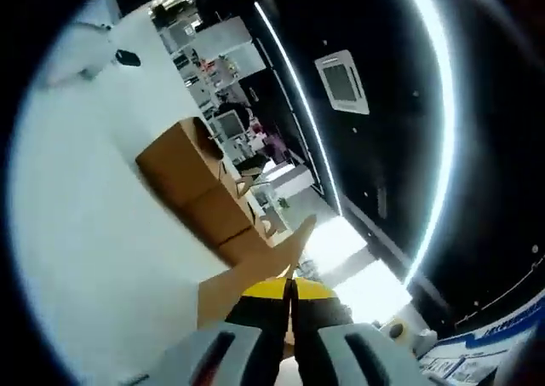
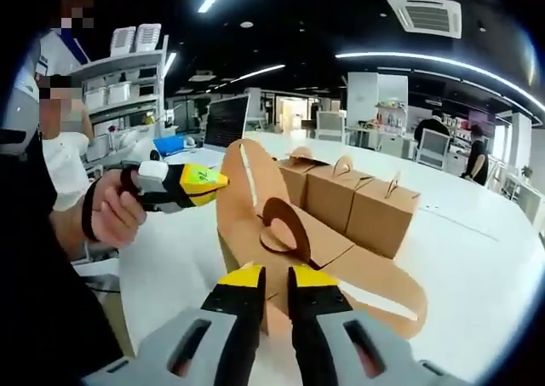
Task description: Pick up one paper box from the group, open the paper box, and remove the item inside
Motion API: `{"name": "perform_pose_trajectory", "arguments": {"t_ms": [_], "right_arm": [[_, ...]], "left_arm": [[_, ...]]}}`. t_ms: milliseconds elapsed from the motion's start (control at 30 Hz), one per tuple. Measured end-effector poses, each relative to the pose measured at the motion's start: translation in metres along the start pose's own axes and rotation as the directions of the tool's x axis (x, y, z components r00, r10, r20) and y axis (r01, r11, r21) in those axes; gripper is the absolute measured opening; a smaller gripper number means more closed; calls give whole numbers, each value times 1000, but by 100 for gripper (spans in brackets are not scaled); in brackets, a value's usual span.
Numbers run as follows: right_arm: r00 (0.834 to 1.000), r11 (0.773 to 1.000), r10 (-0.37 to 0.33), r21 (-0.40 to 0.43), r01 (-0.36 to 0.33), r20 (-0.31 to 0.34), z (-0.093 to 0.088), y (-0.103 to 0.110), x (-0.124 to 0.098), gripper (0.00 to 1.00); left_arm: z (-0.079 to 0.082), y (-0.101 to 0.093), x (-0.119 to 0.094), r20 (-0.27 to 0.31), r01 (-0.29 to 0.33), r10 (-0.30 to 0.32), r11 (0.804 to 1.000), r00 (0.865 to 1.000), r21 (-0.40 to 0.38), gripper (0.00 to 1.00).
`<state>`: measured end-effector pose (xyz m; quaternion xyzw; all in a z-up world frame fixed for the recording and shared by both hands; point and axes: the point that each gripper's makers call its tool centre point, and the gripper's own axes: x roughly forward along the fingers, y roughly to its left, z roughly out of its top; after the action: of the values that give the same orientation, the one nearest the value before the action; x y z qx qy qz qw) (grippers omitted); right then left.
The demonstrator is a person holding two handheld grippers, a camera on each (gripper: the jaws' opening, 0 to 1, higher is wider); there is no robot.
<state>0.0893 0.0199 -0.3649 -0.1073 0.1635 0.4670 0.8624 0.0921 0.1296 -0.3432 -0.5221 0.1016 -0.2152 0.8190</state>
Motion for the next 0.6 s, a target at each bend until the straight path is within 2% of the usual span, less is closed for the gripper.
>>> {"name": "perform_pose_trajectory", "arguments": {"t_ms": [33, 200, 233, 300, 333, 600], "right_arm": [[1000, 1000, 0, -1, 0, -2, 0, 0, 1, 12], [1000, 1000, 3, -7, -3, -11, 0, 1, 1, 12], [1000, 1000, 4, -6, -4, -11, 0, 1, 1, 12], [1000, 1000, 9, 0, -9, -12, 1, 0, 1, 12], [1000, 1000, 11, 4, -11, -13, 1, -1, 2, 12], [1000, 1000, 8, 6, -8, -15, 1, 0, 3, 12]], "left_arm": [[2, 4, -1, 15, -11, 12, 999, 1000, -46, 4], [7, 17, -5, 44, -15, 23, 986, 999, -164, 4], [7, 16, -5, 42, -5, 14, 980, 999, -201, 4], [1, 7, -3, 29, 41, -33, 948, 999, -315, 4], [2, 11, -2, 31, 38, -29, 939, 999, -342, 4], [2, 30, -6, 36, 12, 3, 914, 999, -406, 4]]}}
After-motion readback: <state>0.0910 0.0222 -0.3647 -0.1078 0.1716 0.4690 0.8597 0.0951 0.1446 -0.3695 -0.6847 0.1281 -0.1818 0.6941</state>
